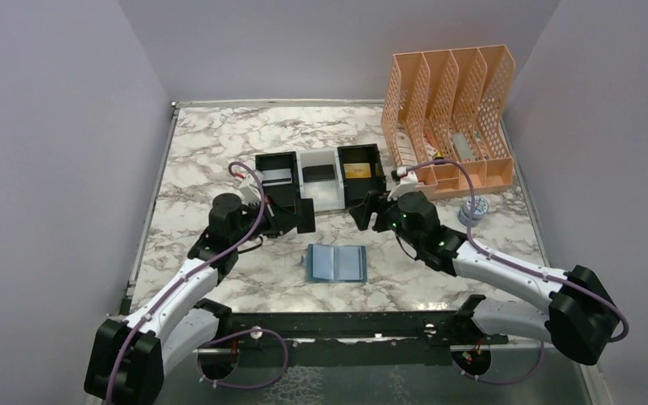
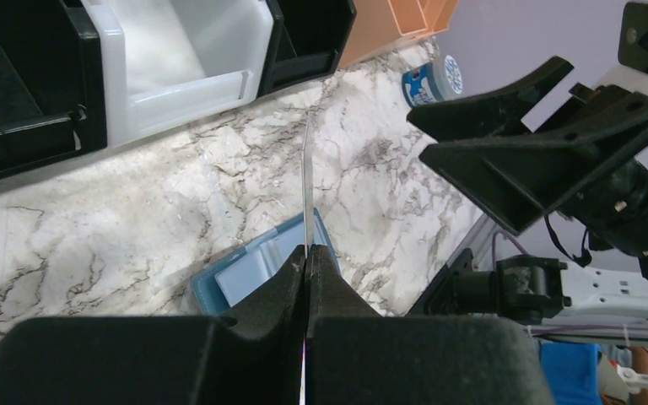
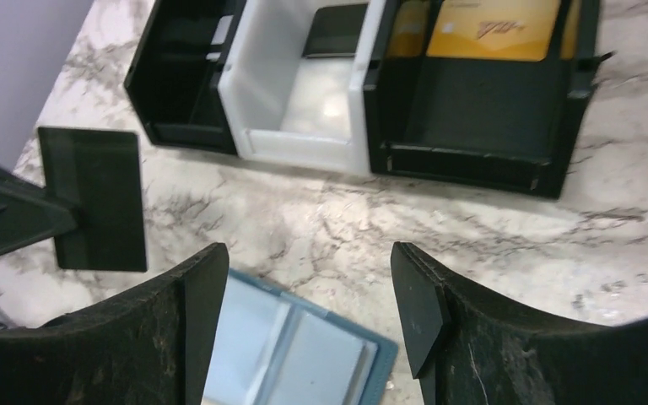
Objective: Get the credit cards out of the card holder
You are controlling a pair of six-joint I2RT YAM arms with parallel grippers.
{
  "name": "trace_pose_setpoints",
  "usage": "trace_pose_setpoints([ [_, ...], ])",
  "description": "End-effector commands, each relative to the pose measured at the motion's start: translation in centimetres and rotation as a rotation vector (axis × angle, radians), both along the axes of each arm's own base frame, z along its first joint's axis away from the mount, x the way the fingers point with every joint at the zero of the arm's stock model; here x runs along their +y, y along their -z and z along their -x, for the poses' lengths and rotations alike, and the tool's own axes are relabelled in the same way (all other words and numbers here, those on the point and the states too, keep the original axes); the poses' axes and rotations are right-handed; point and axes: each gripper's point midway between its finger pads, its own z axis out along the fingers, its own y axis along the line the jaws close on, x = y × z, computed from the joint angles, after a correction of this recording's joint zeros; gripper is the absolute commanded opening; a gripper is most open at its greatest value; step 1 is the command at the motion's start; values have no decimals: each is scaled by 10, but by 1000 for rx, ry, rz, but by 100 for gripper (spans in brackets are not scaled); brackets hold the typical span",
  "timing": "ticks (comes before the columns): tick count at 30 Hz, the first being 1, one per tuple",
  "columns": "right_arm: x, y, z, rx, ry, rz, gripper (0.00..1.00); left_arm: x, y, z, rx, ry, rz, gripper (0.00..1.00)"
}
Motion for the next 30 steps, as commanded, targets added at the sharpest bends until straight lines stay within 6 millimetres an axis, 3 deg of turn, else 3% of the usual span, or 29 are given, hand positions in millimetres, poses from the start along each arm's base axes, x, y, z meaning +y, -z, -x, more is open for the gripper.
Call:
trace_pose_setpoints([
  [1,-30,-13,-21,3,119,74,72,-6,-31,7,-88,84,100,0],
  [4,-48,11,-18,156,66,19,72,-6,-35,12,-91,106,120,0],
  [6,-42,10,-6,179,-76,-108,72,-6,-36,17,-90,117,135,0],
  [13,13,-31,36,207,-535,-381,73,-12,-42,28,-85,169,202,0],
  [14,21,-46,41,197,-609,-448,71,-14,-44,29,-90,185,207,0],
  [17,31,-54,53,212,-745,-562,69,-17,-54,30,-104,215,232,0],
  [24,58,-66,63,177,-846,-569,68,-20,-62,33,-101,233,264,0],
  [30,62,-63,60,169,-815,-521,66,-21,-67,36,-102,233,302,0],
])
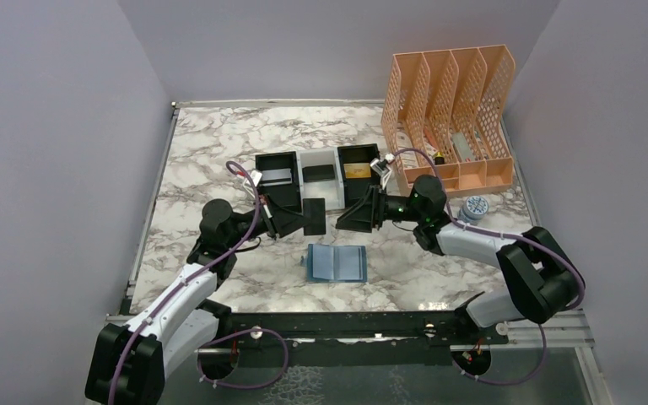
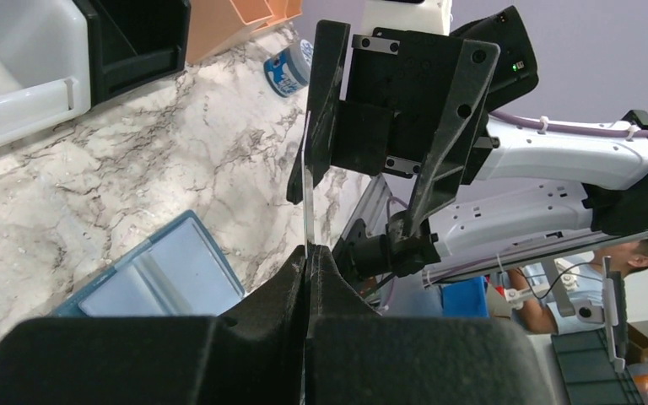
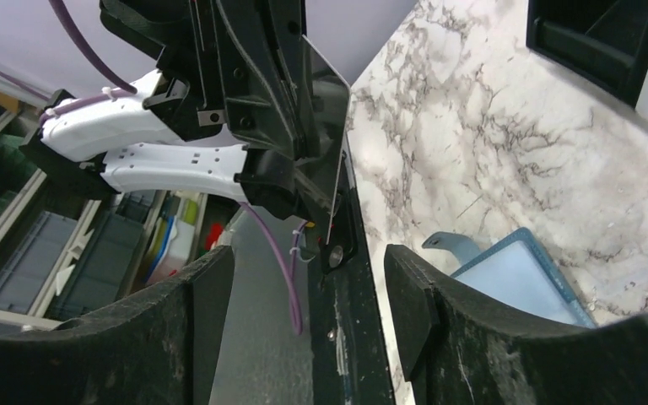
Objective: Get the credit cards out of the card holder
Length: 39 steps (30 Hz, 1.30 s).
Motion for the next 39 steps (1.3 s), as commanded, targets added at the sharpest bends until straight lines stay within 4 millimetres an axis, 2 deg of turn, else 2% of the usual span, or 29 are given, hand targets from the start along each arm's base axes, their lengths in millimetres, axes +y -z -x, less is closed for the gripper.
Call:
trace_pose_setpoints([
  [1,4,-15,-1,-80,-28,-7,64,-4,-20,7,-54,44,57,0],
  [8,14,-21,5,-70,-62,-32,59,-8,-25,9,-53,68,77,0],
  [22,27,-29,10,-45,-89,-83,49,-14,-19,14,-21,85,86,0],
  [39,38,-35,7,5,-100,-103,24,-14,-18,21,-16,99,92,0],
])
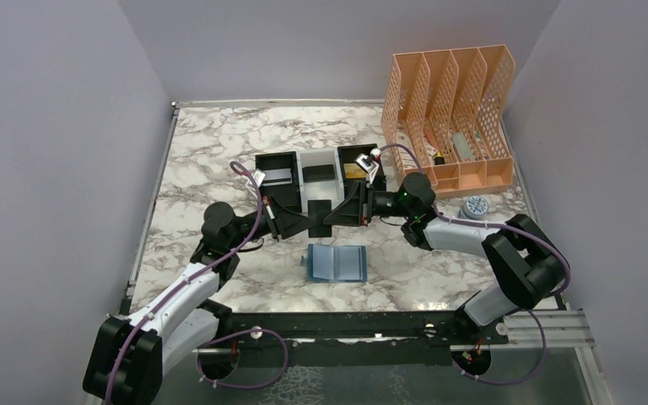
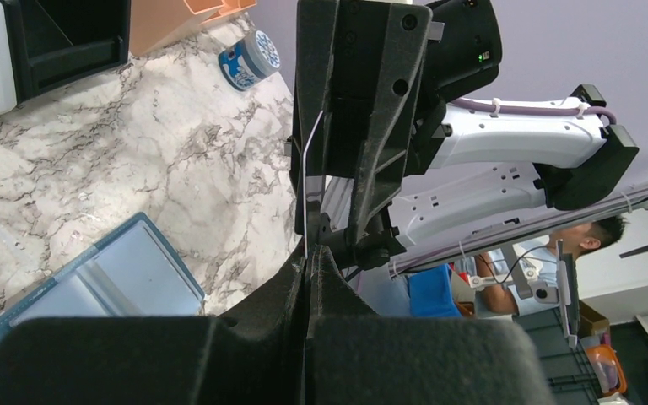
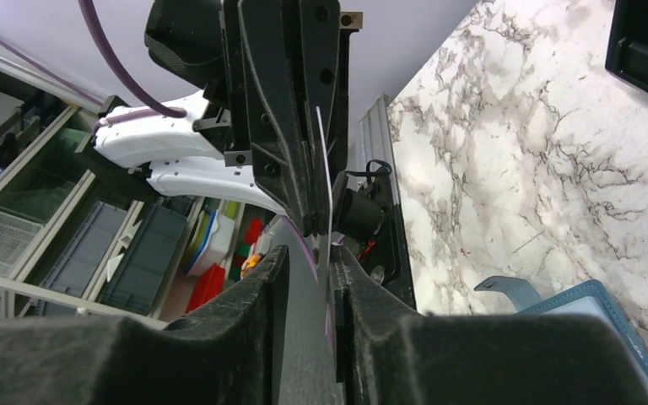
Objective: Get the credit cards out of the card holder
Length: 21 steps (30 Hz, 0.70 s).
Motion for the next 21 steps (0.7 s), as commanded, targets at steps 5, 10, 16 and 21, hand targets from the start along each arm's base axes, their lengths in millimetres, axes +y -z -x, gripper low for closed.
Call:
trace_pose_setpoints([
  [5,7,-8,-5,-11,10,-17,16,0,-7,10,-41,35,19,0],
  [10,7,-9,-6,-1,16,-20,13,-1,-4,12,-33,40,18,0],
  [16,8,-11,-9,2,29,-23,14,0,-9,14,-46,41,26,0],
  [21,12,-10,-9,2,23,-16,14,0,-9,14,-48,43,26,0],
])
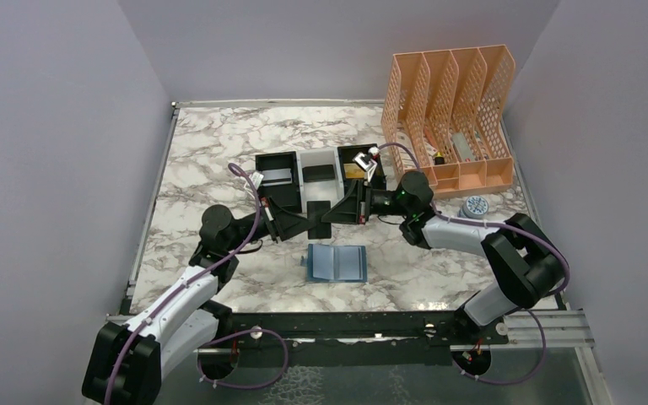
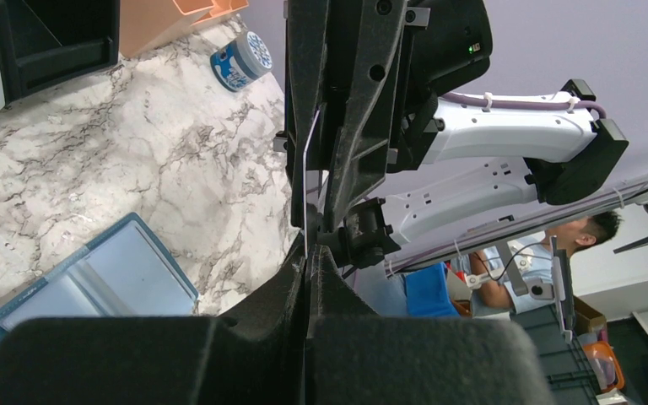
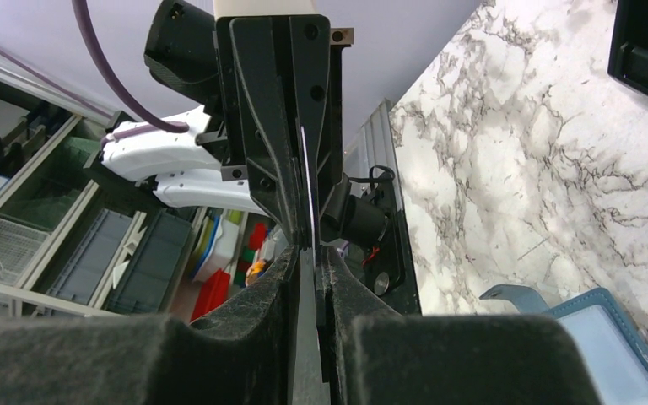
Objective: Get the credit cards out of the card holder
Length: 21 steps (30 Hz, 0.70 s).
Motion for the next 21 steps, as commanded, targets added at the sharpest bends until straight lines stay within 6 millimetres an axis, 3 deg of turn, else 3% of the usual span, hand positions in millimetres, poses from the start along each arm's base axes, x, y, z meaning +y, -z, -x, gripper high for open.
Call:
trace_pose_setpoints([
  [1,8,-8,-5,-22,9,-19,14,-2,-4,10,-32,42,9,0],
  [5,10,-11,-6,-25,11,-22,13,-1,-3,11,-30,41,11,0],
  [10,9,-10,-6,-25,19,-12,2,0,-3,12,-34,34,15,0],
  [13,7,-7,-6,-22,39,5,1,1,-3,11,-32,14,19,2],
  [16,4,-5,-8,-31,63,25,1,2,-7,10,-35,-1,30,23],
  [17,3,-5,-8,-37,73,30,1,3,-7,10,-36,-4,31,38],
  [18,3,-5,-9,-42,81,37,1,3,-7,10,-37,-6,32,44],
  [21,0,-1,-10,-49,106,67,1,3,-4,9,-29,-8,25,81],
])
